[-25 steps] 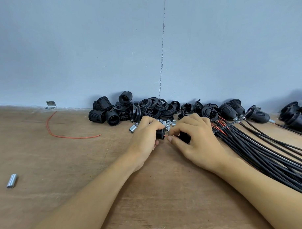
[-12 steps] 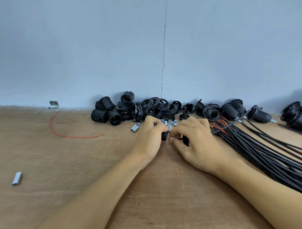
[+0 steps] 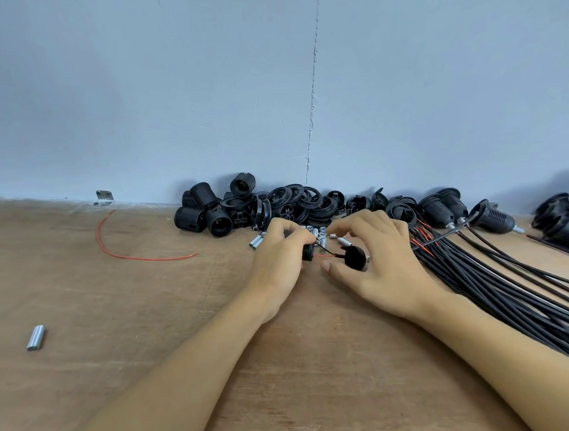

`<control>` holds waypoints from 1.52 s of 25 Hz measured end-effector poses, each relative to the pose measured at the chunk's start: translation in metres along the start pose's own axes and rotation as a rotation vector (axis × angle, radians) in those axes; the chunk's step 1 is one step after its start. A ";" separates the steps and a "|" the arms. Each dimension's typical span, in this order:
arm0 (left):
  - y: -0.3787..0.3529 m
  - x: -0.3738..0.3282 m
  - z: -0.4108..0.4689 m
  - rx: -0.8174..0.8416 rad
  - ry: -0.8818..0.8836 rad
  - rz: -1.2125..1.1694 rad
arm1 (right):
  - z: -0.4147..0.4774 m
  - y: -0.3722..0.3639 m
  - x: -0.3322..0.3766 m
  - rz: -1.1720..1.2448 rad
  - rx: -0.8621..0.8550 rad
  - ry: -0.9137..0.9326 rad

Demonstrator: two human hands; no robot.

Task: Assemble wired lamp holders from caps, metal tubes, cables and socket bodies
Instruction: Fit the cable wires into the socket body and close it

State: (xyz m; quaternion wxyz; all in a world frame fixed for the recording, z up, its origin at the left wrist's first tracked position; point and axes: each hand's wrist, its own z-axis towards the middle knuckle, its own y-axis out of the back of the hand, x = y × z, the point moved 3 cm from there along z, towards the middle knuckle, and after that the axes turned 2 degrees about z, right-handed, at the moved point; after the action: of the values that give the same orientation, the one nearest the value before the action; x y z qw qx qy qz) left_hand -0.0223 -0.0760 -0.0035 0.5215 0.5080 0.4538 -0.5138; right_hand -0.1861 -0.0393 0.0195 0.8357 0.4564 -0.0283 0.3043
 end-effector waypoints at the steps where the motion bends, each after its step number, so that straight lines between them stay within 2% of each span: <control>1: 0.003 0.002 0.003 -0.015 0.009 -0.042 | 0.001 0.000 -0.006 -0.007 0.055 -0.026; 4: 0.008 0.005 0.011 -0.035 0.039 -0.135 | 0.002 -0.003 -0.022 0.066 0.186 -0.104; 10: 0.008 0.003 0.012 -0.034 -0.002 -0.224 | 0.002 -0.007 -0.036 0.168 0.170 -0.149; 18: 0.013 0.003 0.011 -0.076 0.024 -0.310 | 0.004 0.001 -0.025 0.130 0.120 -0.010; 22: 0.013 0.003 0.010 -0.102 -0.010 -0.276 | 0.003 -0.001 -0.019 0.132 0.115 0.016; 26: 0.007 0.003 0.005 -0.054 -0.116 -0.082 | 0.003 -0.005 -0.008 0.194 0.105 0.035; 29: 0.005 0.004 0.003 -0.030 -0.166 0.026 | 0.002 -0.008 -0.007 0.254 0.111 -0.024; 38: 0.003 0.003 0.003 0.003 -0.165 -0.063 | 0.001 -0.009 -0.013 0.334 0.041 -0.090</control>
State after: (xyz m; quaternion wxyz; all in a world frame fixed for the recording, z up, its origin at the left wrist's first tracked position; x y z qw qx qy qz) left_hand -0.0195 -0.0795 -0.0057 0.5398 0.4503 0.4244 -0.5707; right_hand -0.1915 -0.0503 0.0090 0.7619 0.4753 -0.1352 0.4187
